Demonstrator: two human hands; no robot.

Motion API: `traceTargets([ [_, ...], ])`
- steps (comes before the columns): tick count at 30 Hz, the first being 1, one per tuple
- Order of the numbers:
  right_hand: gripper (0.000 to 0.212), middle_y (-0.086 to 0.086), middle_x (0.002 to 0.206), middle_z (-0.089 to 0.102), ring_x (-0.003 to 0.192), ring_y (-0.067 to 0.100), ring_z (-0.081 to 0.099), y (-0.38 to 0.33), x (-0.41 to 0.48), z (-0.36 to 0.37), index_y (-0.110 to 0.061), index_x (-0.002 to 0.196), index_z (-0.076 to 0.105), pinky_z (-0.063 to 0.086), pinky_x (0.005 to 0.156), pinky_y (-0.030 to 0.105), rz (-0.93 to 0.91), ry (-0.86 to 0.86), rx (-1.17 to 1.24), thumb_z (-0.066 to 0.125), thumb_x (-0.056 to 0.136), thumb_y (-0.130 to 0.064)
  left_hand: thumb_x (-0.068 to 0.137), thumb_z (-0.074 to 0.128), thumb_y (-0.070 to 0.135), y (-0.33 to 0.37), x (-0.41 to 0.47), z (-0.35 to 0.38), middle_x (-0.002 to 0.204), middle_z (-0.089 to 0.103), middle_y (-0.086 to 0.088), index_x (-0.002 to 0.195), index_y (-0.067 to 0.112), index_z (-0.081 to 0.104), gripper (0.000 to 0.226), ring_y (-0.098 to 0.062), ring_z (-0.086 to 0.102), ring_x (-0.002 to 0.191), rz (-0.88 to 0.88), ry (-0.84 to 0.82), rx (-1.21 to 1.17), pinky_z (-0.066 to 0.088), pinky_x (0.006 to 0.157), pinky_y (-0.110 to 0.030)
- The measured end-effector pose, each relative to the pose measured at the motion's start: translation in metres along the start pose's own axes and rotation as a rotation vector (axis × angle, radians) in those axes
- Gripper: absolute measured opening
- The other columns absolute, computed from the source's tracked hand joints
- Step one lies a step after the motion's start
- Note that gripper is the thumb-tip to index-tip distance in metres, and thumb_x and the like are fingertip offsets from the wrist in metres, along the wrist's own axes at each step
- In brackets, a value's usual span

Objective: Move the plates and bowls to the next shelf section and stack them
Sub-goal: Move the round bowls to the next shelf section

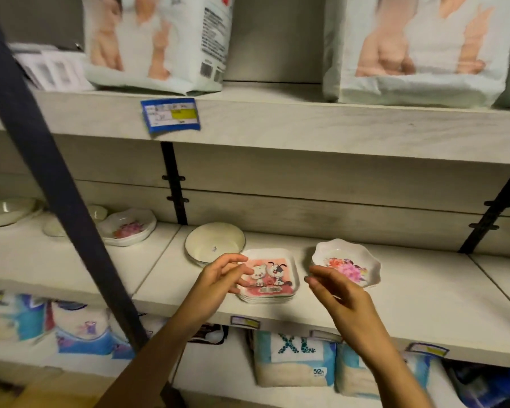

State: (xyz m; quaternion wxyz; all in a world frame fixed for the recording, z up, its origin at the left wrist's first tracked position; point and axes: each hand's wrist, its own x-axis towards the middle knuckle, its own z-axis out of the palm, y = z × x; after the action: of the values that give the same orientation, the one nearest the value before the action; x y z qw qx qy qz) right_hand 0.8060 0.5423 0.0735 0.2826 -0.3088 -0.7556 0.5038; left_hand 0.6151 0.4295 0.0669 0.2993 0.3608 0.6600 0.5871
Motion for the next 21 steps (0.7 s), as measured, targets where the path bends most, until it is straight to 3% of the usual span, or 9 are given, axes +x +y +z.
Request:
traceTargets([
  [8, 0.021, -0.010, 0.097, 0.070, 0.089, -0.009, 0.063, -0.044, -0.009, 0.138, -0.022, 0.106, 0.066, 0.047, 0.069, 0.002, -0.002, 0.026, 0.117, 0.064, 0.085, -0.019, 0.093, 0.048, 0.020, -0.015, -0.030, -0.133, 0.092, 0.071, 0.005, 0.102, 0.019, 0.062, 0.017, -0.008, 0.065, 0.083, 0.026, -0.132, 0.094, 0.051, 0.075, -0.019],
  [17, 0.020, -0.007, 0.094, 0.070, 0.090, -0.003, 0.064, -0.100, -0.013, 0.252, -0.028, 0.105, 0.064, 0.052, 0.072, 0.014, -0.027, -0.017, 0.112, 0.064, 0.085, -0.025, 0.093, 0.047, 0.017, -0.014, -0.048, -0.261, 0.090, 0.071, 0.000, 0.100, 0.015, 0.063, 0.018, -0.017, 0.064, 0.085, 0.027, -0.104, 0.101, 0.050, 0.077, -0.024],
  [21, 0.019, -0.007, 0.094, 0.071, 0.090, -0.003, 0.064, -0.113, -0.010, 0.290, -0.029, 0.104, 0.064, 0.050, 0.073, 0.014, -0.046, -0.092, 0.090, 0.064, 0.085, -0.024, 0.093, 0.047, 0.018, -0.022, -0.051, -0.294, 0.091, 0.071, 0.000, 0.101, 0.017, 0.062, 0.018, -0.012, 0.065, 0.081, 0.018, -0.060, 0.092, 0.051, 0.073, -0.019],
])
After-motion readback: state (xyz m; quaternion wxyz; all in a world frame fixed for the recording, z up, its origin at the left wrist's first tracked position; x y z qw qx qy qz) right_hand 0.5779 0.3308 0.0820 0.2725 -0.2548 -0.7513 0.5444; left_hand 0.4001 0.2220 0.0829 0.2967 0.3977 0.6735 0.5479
